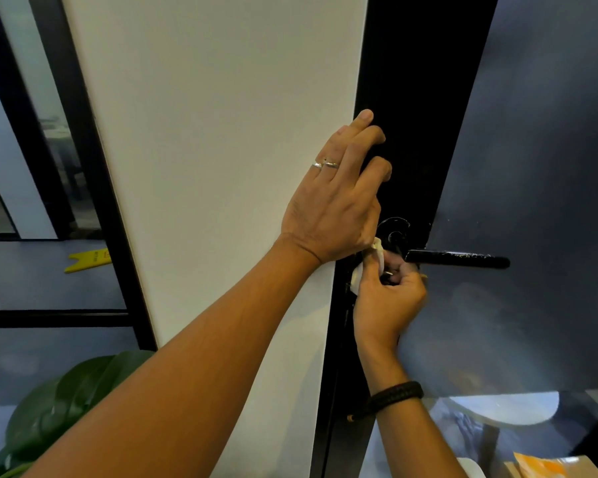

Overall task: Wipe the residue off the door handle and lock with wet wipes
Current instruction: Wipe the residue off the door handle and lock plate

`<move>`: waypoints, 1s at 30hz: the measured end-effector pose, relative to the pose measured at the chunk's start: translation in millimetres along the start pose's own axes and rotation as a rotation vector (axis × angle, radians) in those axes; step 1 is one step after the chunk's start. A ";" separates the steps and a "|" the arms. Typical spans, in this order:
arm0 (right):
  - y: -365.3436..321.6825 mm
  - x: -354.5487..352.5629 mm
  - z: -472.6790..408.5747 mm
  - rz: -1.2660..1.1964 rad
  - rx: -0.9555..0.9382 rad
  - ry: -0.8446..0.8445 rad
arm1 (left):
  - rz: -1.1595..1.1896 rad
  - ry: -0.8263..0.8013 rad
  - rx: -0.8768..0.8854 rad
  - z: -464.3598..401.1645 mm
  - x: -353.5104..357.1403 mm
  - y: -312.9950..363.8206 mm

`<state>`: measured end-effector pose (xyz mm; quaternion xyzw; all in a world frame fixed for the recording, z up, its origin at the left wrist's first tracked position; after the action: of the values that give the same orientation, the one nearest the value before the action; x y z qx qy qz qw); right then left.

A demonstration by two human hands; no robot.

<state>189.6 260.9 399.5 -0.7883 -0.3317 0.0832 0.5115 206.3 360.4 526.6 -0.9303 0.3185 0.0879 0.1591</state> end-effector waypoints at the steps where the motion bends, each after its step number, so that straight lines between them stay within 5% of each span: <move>1: 0.6 -0.6 -0.6 -0.005 0.011 -0.002 | -0.001 -0.001 0.000 0.6 0.6 0.1; 10: 19.6 -23.5 -22.5 0.074 -0.026 -0.043 | 0.004 0.010 0.000 0.8 -0.8 0.3; 15: 3.2 -24.9 -17.5 0.221 -0.295 -0.235 | 0.008 0.002 0.004 -0.2 -1.6 1.1; 20: 7.6 -32.8 -34.0 0.143 -0.153 -0.133 | -0.012 -0.005 0.007 0.3 -2.4 1.2; 26: 7.3 -39.4 -27.0 0.338 -0.329 -0.390 | -0.013 0.000 0.003 1.2 -2.0 0.8; 30: 12.2 -46.3 -26.3 0.186 -0.173 -0.173 | -0.005 -0.016 0.002 0.8 -4.0 0.5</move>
<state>171.8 209.8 391.5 -0.8466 -0.3059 0.1692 0.4013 202.8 362.6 526.8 -0.9303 0.3148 0.0946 0.1629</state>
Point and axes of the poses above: each hand's wrist, its own z-axis away from the middle knuckle, its own x-axis out of the palm, y = z × x, the point moved 1 cm from there along -z, towards the middle knuckle, and after that the axes turned 1 degree about -x, right-handed, at the moved point
